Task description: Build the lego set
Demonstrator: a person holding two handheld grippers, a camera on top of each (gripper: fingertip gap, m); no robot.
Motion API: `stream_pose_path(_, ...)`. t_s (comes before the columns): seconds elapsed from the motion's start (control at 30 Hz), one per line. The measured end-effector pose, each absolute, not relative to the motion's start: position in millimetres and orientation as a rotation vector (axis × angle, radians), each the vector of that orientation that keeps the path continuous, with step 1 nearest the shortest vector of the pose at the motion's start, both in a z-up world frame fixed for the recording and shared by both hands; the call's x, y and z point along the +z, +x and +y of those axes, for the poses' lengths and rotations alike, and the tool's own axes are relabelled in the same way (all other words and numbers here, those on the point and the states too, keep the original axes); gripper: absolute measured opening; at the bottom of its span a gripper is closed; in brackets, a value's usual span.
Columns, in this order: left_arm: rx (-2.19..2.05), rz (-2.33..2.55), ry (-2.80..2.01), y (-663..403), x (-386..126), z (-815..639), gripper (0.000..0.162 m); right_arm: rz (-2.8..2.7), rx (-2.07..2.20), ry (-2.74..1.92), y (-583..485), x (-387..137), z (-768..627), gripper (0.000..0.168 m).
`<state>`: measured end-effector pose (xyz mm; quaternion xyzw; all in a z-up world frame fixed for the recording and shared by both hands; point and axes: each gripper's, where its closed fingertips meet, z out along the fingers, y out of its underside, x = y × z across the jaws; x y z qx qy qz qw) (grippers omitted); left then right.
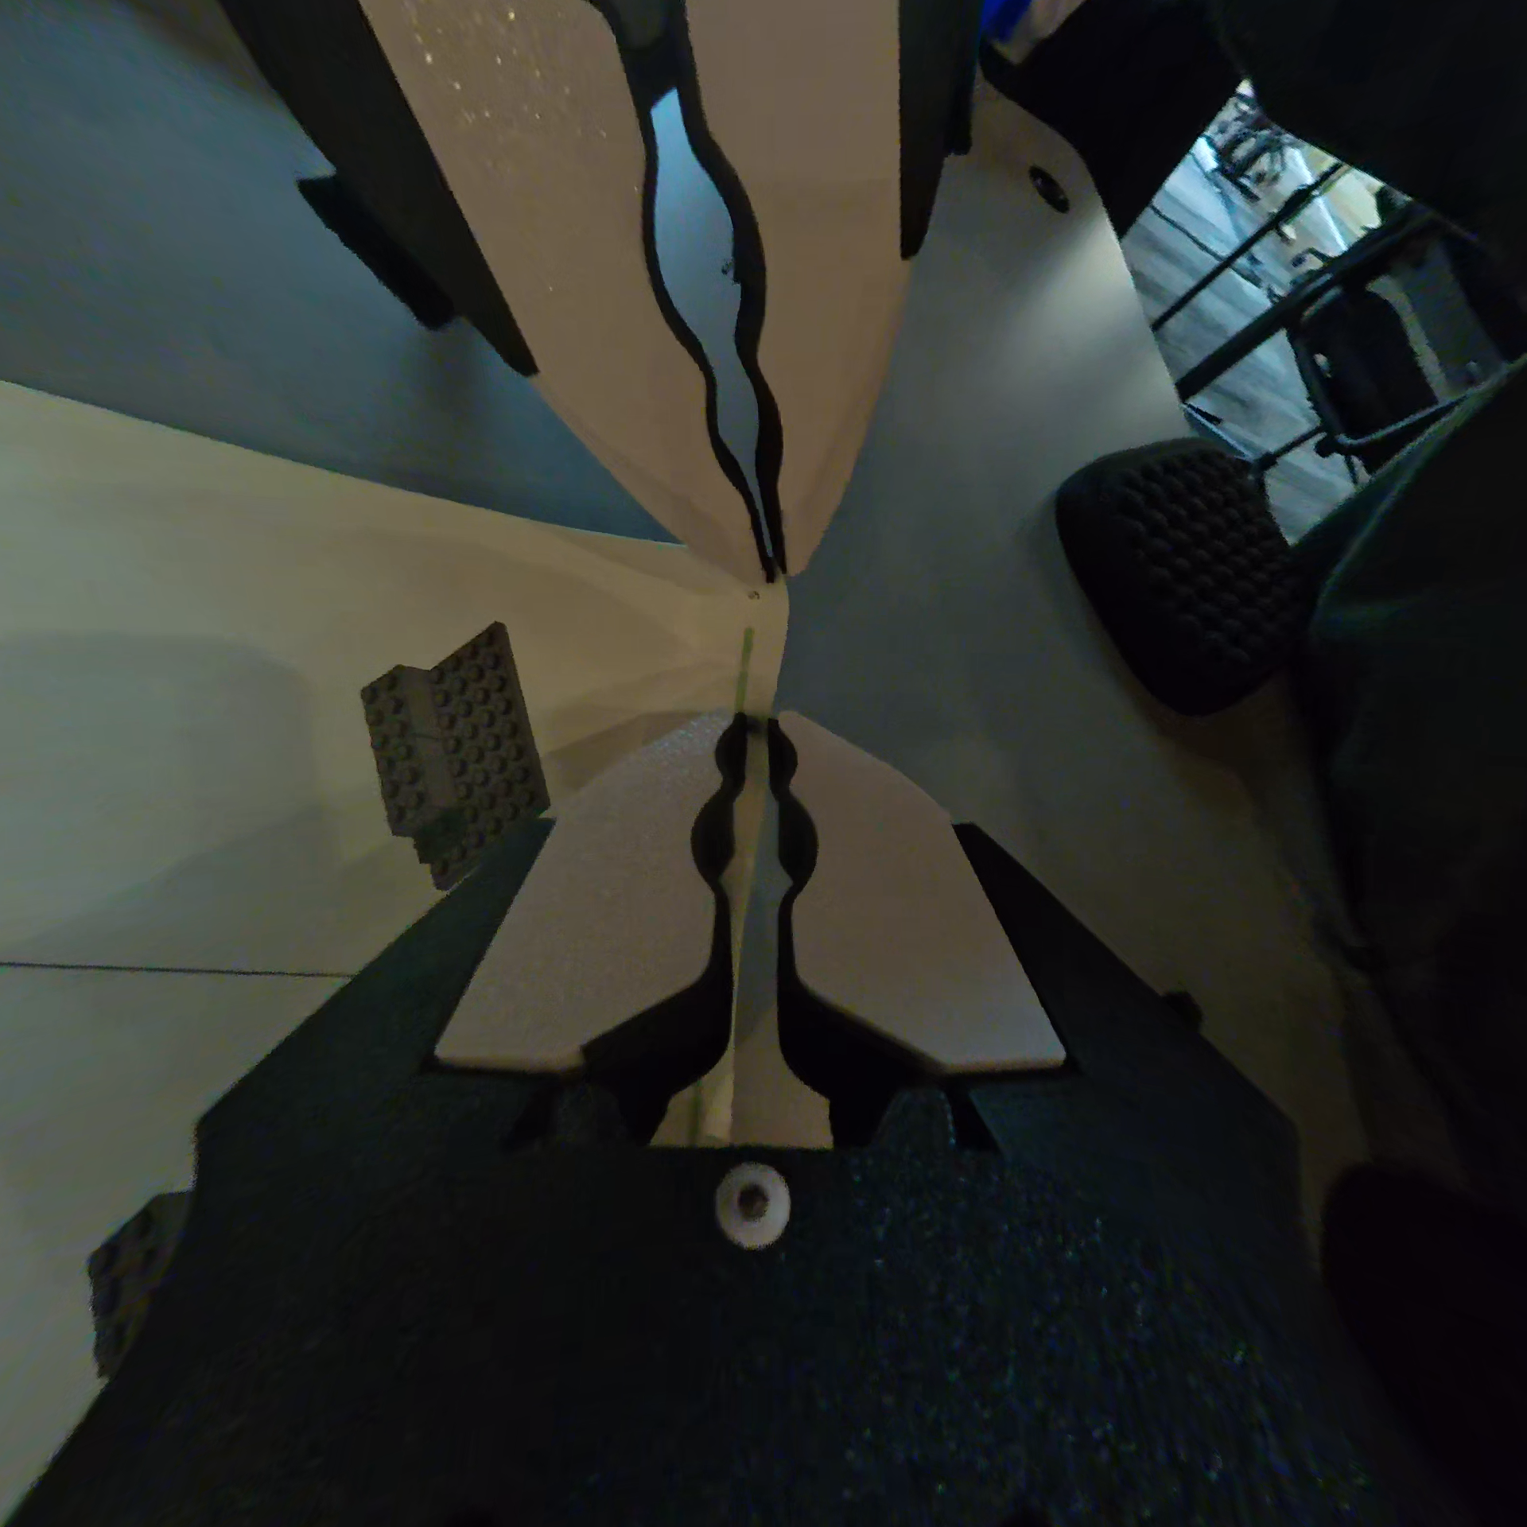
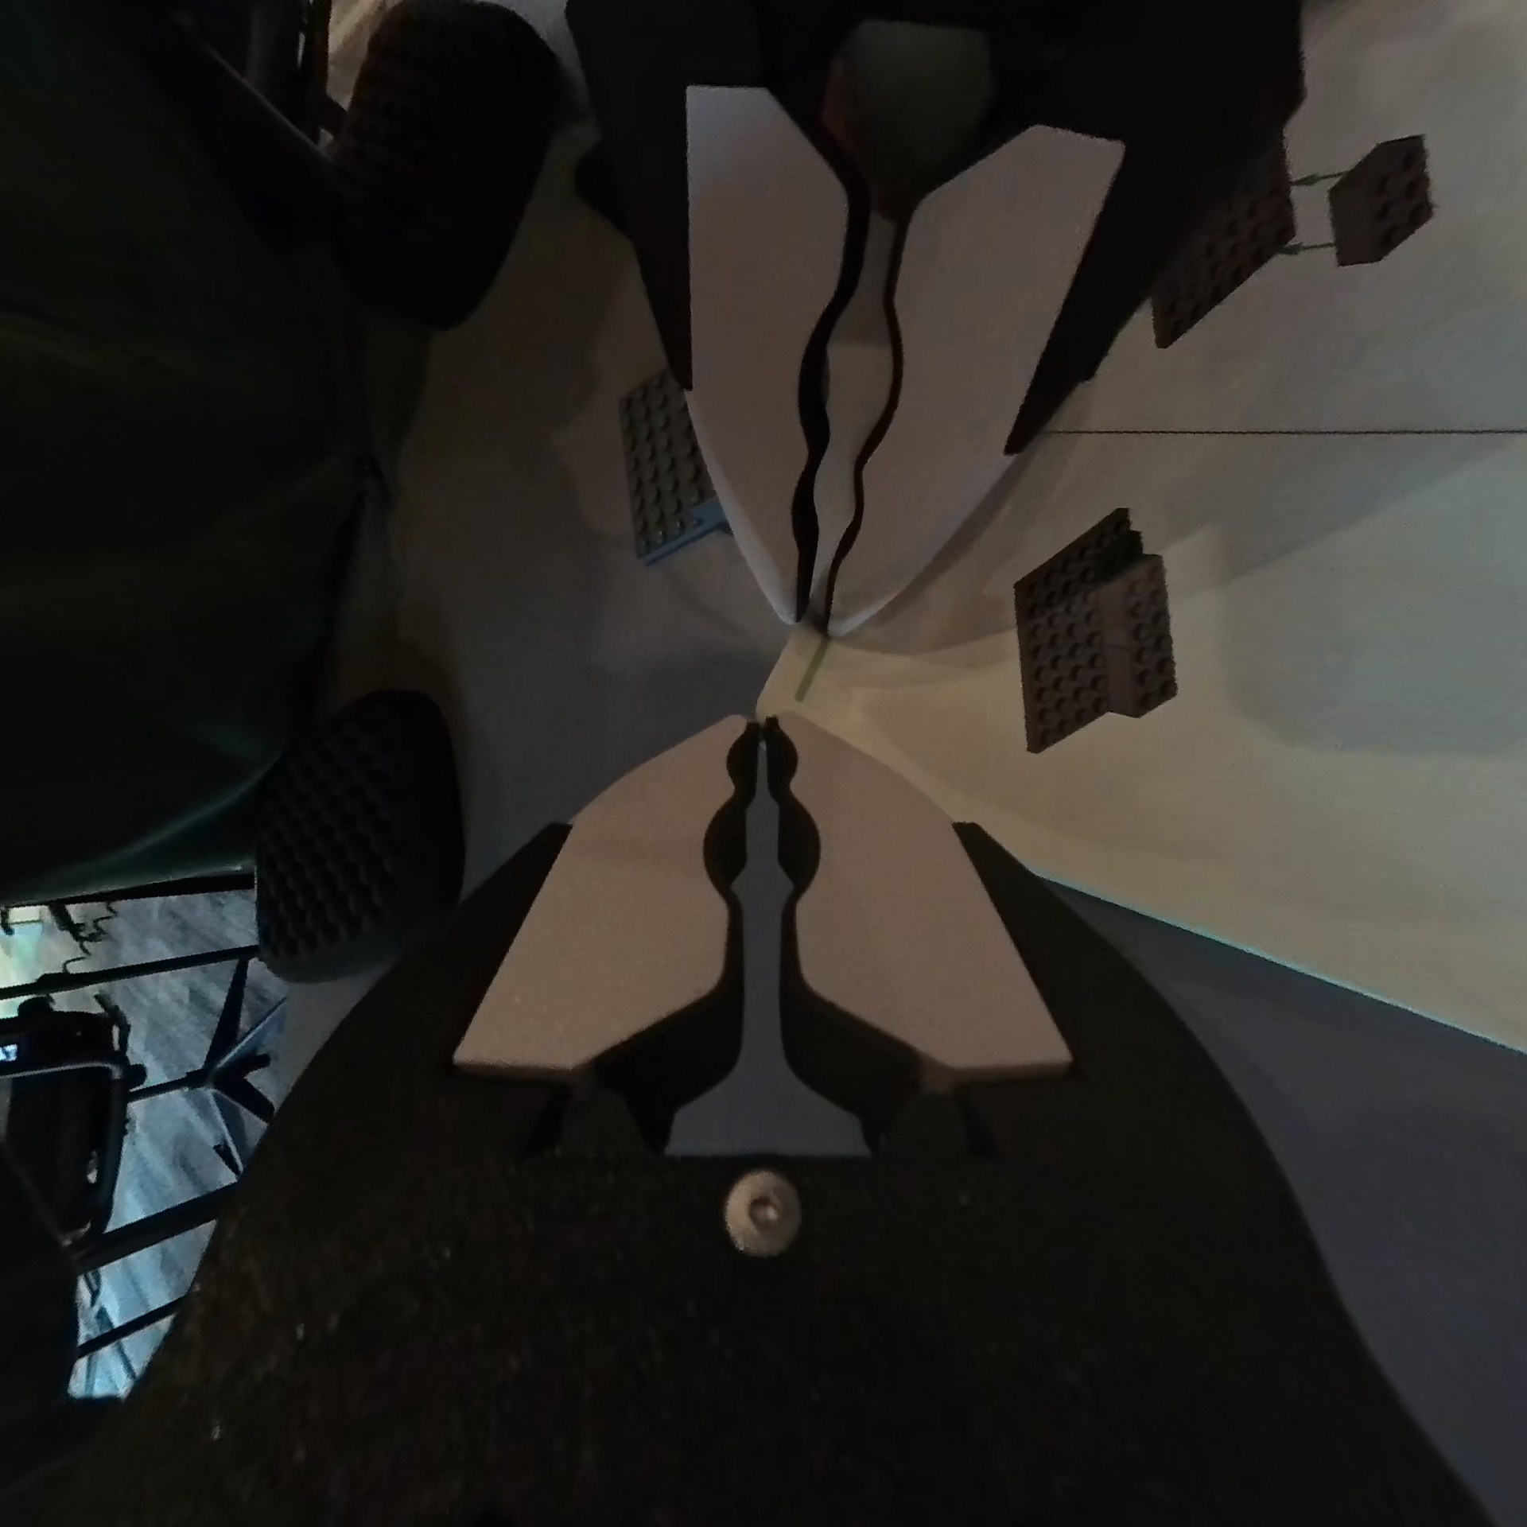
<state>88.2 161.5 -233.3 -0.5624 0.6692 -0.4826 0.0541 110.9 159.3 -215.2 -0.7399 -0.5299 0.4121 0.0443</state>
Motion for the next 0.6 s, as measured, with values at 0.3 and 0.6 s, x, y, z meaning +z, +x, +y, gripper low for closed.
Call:
stream_pose_path(0.3, -1.483, 2.073, -1.706, 86.6, -234.2, 160.7, 0.003, -1.63, 1.26, -2.257, 109.7, -217.1, 158.2, 0.002)
stream_pose_path(0.6, -1.493, 2.103, -1.705, 85.3, -232.9, 159.9, 0.002, -1.642, 1.254, -2.251, 108.6, -218.1, 156.4, 0.002)
